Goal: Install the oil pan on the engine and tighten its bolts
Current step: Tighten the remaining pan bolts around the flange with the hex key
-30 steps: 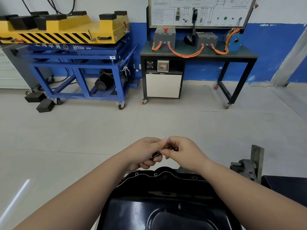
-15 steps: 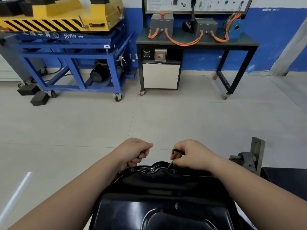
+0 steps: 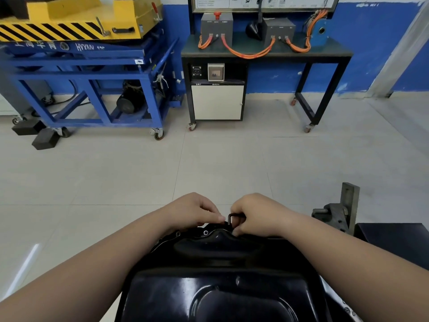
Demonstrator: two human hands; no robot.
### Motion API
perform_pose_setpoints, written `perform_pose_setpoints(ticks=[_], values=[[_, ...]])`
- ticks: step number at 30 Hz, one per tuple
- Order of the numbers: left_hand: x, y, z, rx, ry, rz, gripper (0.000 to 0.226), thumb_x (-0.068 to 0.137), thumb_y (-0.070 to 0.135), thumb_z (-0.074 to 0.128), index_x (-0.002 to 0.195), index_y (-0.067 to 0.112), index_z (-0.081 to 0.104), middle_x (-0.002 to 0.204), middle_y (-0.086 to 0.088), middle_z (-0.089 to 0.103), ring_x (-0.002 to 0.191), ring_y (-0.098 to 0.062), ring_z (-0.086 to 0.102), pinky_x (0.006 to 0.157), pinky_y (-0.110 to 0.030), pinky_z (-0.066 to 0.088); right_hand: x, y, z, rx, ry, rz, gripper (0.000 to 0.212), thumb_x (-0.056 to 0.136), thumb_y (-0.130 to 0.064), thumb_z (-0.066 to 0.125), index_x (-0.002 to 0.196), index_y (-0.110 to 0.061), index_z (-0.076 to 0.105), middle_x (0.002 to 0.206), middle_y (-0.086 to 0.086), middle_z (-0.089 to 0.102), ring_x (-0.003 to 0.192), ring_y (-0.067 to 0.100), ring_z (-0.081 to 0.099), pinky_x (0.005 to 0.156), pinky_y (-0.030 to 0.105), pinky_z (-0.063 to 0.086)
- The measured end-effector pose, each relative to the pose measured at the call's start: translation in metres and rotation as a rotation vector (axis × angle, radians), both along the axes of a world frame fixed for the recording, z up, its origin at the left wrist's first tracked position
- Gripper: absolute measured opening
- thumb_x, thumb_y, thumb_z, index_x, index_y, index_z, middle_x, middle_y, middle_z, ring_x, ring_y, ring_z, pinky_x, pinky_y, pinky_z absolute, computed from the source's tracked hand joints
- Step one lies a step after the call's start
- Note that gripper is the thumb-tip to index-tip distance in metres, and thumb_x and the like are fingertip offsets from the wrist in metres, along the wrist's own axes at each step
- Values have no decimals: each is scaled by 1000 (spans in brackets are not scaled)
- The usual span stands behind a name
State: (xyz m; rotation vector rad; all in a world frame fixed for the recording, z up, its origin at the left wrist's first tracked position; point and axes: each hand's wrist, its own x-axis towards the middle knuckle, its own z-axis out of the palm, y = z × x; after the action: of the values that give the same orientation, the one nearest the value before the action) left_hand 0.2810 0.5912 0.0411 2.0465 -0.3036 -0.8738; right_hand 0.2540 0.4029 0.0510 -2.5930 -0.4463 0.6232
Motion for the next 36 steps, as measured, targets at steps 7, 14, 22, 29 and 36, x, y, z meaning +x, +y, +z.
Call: perform_pose_setpoints(ticks=[7, 14, 22, 29, 36], values=[[6, -13, -1, 43, -50, -165, 11, 79, 19, 72, 83, 29, 75, 42, 13, 47, 40, 0, 39, 43, -9, 30, 6, -4, -4, 145, 143, -58, 14, 75, -20, 77, 67, -25, 66, 52, -17, 55, 47, -9, 48, 54, 9, 36], [17, -23, -1, 125, 82, -248, 14, 80, 15, 70, 92, 22, 75, 38, 10, 34, 34, -6, 27, 37, -12, 21, 1, -8, -4, 153, 140, -99, 14, 74, -20, 77, 83, -20, 66, 69, -7, 60, 67, 8, 54, 68, 23, 44], [20, -32, 0, 153, 43, -358, 16, 79, 12, 69, 78, 27, 76, 45, 5, 35, 38, -10, 24, 41, -18, 16, 1, -13, -9, 61, 155, -213, 38, 67, -36, 82, 57, -20, 49, 56, -6, 49, 52, 9, 42, 52, 25, 32], [22, -31, -2, 140, 74, -355, 12, 80, 15, 69, 81, 24, 76, 43, 5, 32, 39, -11, 23, 41, -18, 16, -2, -13, -5, 107, 125, -231, 23, 73, -35, 77, 70, -19, 61, 58, -8, 49, 54, 6, 43, 54, 23, 33], [22, -29, -2, 124, 52, -408, 17, 83, 16, 65, 86, 28, 76, 43, 5, 33, 39, -11, 24, 39, -17, 18, -19, -23, 46, 261, -196, -309, 18, 86, -30, 62, 70, -26, 70, 70, -6, 60, 60, 6, 50, 62, 21, 41]])
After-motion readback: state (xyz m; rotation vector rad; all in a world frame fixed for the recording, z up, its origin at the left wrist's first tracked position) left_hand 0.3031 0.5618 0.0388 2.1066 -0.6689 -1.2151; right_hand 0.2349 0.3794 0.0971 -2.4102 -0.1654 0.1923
